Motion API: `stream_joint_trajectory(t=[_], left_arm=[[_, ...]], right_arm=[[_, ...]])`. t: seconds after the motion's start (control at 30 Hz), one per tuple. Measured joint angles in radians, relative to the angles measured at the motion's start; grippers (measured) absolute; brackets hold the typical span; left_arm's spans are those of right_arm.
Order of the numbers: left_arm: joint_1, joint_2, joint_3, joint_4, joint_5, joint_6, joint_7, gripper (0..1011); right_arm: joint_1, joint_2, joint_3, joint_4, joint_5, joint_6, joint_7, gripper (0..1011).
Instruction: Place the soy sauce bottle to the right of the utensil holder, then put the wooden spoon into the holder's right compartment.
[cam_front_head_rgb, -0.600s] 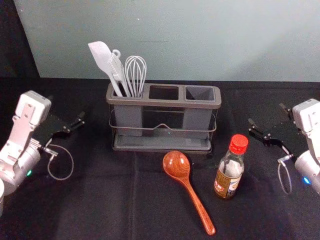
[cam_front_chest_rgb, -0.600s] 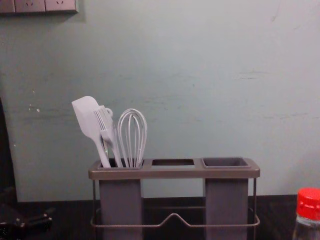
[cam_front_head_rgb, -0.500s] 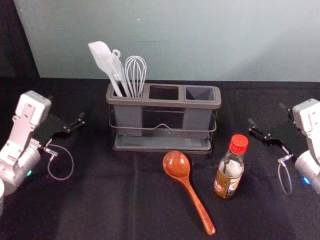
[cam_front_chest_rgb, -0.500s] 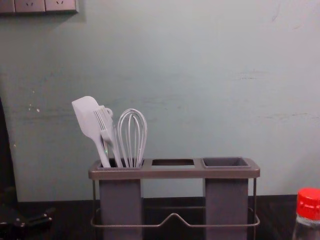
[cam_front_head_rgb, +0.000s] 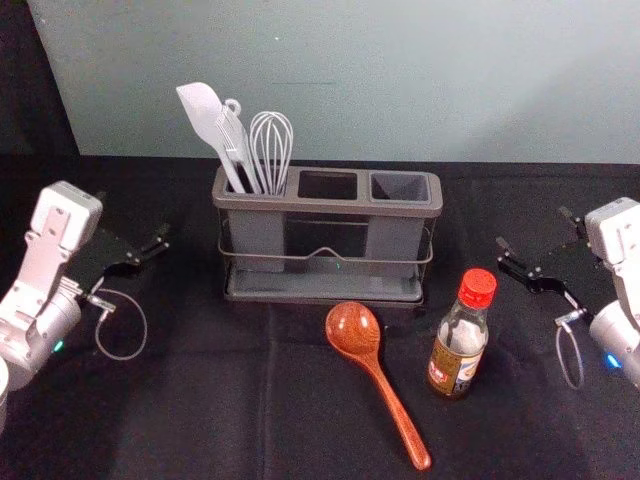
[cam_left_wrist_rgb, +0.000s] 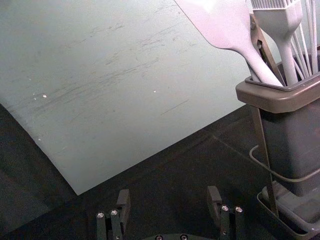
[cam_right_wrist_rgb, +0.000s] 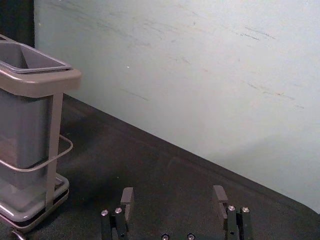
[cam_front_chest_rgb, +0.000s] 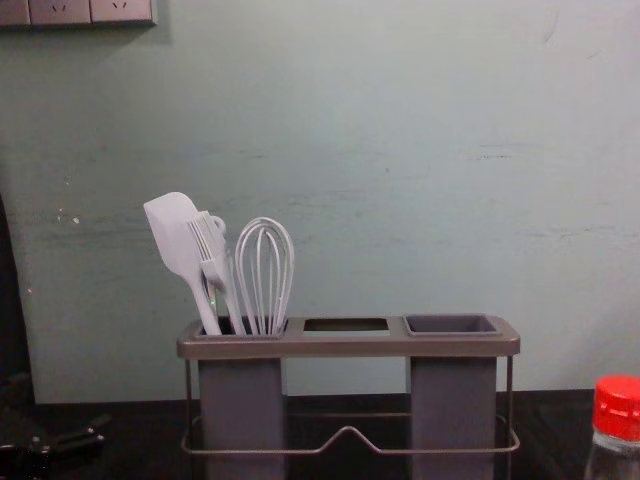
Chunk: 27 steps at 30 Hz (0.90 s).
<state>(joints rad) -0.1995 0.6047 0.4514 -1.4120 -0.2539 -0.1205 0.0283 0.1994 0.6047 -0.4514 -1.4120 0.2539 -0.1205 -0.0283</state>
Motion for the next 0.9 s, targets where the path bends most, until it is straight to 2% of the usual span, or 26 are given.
stream_joint_trajectory(t=[0.2,0.33,0.5,0.7,0.87,0.9], left_arm=[[0.0,0.0,0.0,0.0,0.0,0.0,0.0,1005],[0.0,0.0,0.0,0.0,0.0,0.0,0.0,1005],[0.0,0.0,0.0,0.0,0.0,0.0,0.0,1005],[0.0,0.0,0.0,0.0,0.0,0.0,0.0,1005],[0.0,0.0,0.0,0.0,0.0,0.0,0.0,1005],[0.0,0.0,0.0,0.0,0.0,0.0,0.0,1005]], right_arm=[[0.0,0.0,0.0,0.0,0.0,0.0,0.0,1002],[-0.03,0.017,0.022,-0.03,-0.001,-0.009,0.001,1002],[-0.099,0.055,0.054,-0.095,-0.009,-0.025,-0.001,1003],[-0.21,0.115,0.108,-0.202,-0.001,-0.054,-0.001,1002],[-0.299,0.15,0.162,-0.274,0.035,-0.112,0.004,1002],[-0.324,0.155,0.179,-0.294,0.056,-0.139,0.013,1002]])
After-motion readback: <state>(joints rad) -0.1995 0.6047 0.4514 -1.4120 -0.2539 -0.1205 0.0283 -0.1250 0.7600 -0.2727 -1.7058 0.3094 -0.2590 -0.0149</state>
